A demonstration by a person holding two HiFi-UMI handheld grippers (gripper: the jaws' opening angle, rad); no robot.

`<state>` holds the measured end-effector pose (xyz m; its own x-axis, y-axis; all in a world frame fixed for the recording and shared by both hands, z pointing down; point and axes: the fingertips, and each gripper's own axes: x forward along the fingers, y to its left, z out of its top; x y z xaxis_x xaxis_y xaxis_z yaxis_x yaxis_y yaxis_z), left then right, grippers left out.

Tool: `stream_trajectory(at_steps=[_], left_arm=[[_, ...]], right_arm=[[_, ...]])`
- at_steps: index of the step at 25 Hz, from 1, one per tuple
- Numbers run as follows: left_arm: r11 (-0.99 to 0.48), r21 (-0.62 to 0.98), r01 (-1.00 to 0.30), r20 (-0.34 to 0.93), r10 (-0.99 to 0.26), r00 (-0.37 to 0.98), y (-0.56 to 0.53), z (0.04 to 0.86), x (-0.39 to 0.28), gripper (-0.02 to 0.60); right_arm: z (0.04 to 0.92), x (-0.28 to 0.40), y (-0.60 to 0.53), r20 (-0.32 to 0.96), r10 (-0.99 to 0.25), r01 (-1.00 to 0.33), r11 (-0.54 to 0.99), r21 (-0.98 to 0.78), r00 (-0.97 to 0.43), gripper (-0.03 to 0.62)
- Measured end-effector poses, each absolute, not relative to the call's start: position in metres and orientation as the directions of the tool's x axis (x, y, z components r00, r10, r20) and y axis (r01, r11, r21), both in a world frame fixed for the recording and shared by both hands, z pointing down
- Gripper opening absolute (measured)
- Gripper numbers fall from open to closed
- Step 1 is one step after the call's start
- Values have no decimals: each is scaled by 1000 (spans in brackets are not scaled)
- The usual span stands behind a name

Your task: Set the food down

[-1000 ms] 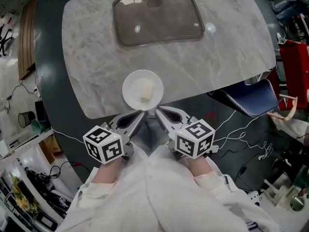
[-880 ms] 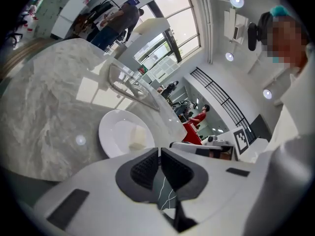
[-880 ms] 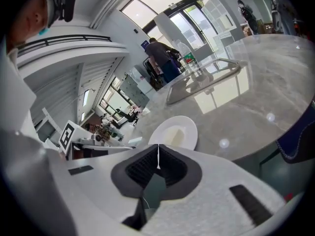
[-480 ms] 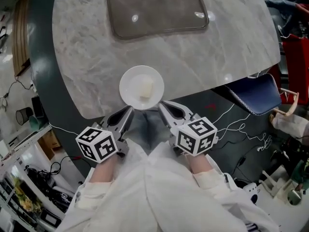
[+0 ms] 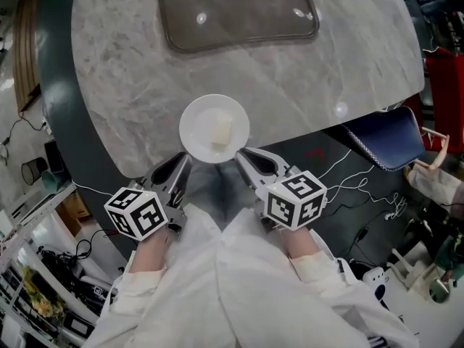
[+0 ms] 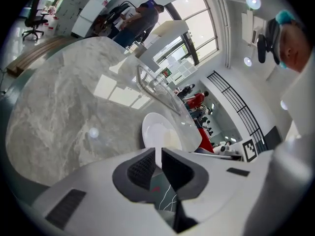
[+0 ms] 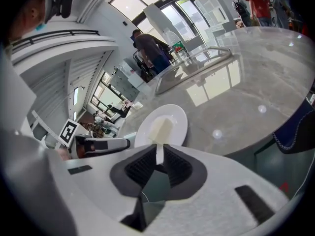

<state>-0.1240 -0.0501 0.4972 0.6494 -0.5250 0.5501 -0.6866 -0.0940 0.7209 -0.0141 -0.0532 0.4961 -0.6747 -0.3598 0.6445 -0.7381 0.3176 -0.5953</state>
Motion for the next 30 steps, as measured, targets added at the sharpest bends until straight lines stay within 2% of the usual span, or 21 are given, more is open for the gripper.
stream_trajectory(at_steps=[5,8,12,14,15,30], left_arm=[[-87,712,-696,569,-510,646,-47,504,-125,32],[-81,722,-687,572,-489,659,-45,507,-123,117],[-80,722,-687,573,-487,660,-46,506,-121,117],[-82,720,-689,576,-483,660,-46,507,-121,117],[-82,720,-689,578,-479,661,-46,508,-121,117],[-66,720,-690,589,-467,659,-48,513,-119,117]], right_arm=[[500,-14,-53,656,-370,-752,305,-584,-658,5],[501,-11,-53,673,-380,-773,296,-562,-635,5],[502,-4,-53,685,-390,-788,273,-552,-615,12],[504,-3,-53,688,-390,-790,258,-557,-612,95],[505,-3,-53,690,-390,-792,252,-557,-609,100],[516,-6,-57,704,-372,-794,219,-567,-605,100]])
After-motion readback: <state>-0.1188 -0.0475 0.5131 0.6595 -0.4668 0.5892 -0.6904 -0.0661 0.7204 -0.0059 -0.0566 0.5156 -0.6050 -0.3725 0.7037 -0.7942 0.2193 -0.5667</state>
